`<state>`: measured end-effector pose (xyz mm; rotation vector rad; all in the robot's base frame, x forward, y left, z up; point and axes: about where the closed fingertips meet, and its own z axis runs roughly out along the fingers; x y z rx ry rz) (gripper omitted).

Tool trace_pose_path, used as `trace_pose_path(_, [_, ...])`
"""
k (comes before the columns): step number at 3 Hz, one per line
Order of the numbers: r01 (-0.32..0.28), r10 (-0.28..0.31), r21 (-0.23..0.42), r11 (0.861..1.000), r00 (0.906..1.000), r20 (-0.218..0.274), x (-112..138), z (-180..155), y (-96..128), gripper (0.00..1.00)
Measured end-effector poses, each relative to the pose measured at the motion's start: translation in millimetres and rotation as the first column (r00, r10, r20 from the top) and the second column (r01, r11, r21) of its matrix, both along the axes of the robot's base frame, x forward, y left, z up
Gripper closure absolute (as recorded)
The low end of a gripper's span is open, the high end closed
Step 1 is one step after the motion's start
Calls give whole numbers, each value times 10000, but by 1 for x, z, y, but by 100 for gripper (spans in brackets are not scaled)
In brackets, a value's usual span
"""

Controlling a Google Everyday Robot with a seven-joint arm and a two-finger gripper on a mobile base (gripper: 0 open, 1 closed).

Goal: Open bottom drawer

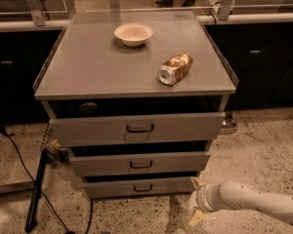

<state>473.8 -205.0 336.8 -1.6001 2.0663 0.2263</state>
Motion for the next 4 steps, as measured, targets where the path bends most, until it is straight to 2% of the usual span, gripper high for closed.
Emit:
trace_pose_path(1, [0,0,0,10000,10000,0,0,0,0,0])
trace_pose_path(2, [-171,172,45,9998,9998,-135,0,-15,5,0])
trace_pose_path(4, [-581,596,338,9977,9972,-451,10,-71,17,0])
